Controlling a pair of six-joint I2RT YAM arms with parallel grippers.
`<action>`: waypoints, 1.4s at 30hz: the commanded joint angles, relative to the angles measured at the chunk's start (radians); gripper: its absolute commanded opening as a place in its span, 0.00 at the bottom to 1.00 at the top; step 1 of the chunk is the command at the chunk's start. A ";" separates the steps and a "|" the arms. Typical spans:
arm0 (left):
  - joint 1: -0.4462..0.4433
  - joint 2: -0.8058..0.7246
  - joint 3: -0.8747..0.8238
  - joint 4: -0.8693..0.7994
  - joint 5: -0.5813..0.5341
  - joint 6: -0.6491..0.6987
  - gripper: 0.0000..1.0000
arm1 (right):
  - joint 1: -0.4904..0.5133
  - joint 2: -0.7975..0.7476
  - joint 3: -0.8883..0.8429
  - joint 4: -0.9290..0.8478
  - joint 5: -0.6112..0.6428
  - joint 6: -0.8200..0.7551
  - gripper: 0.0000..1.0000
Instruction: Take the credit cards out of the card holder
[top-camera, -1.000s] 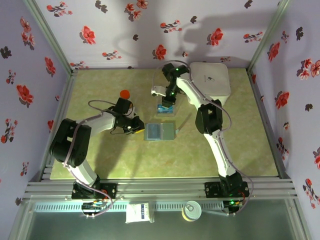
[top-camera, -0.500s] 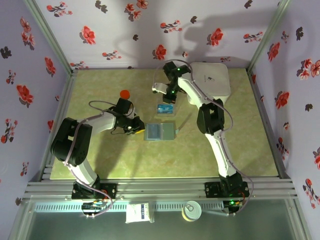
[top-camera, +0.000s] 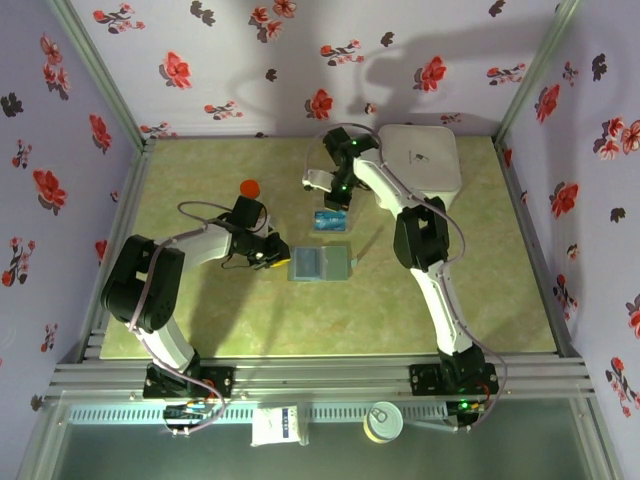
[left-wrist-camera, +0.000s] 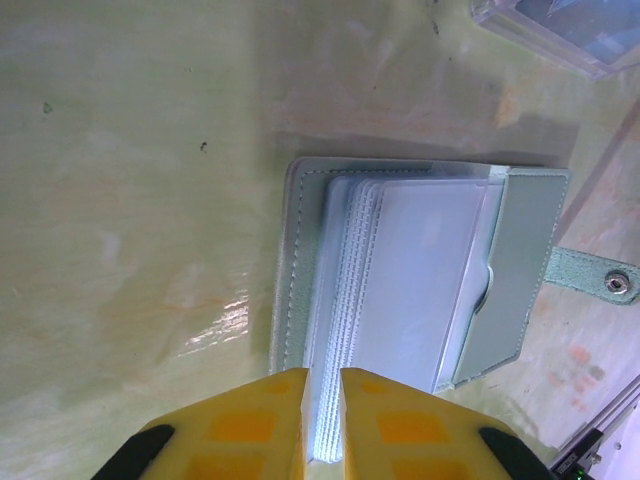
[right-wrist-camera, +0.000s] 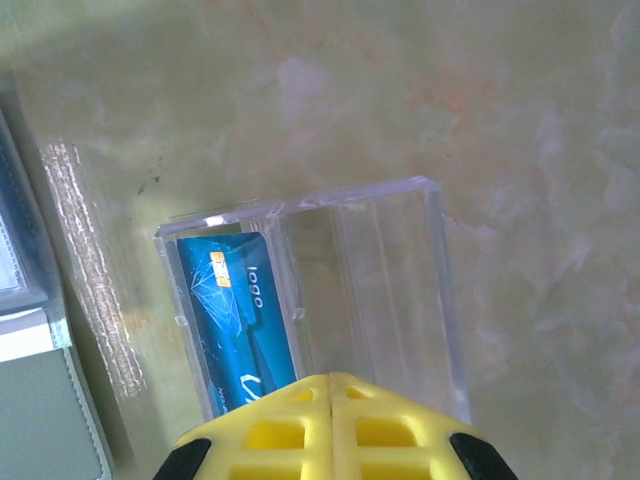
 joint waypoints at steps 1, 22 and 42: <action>0.007 0.005 0.007 0.012 0.016 -0.011 0.14 | 0.009 -0.073 -0.033 0.078 0.054 0.064 0.00; -0.014 0.026 0.036 0.048 0.028 -0.020 0.10 | 0.109 -0.564 -0.850 0.723 0.008 1.259 0.10; -0.040 0.074 0.028 -0.022 -0.036 0.017 0.01 | 0.196 -0.579 -1.173 0.989 -0.198 1.719 0.35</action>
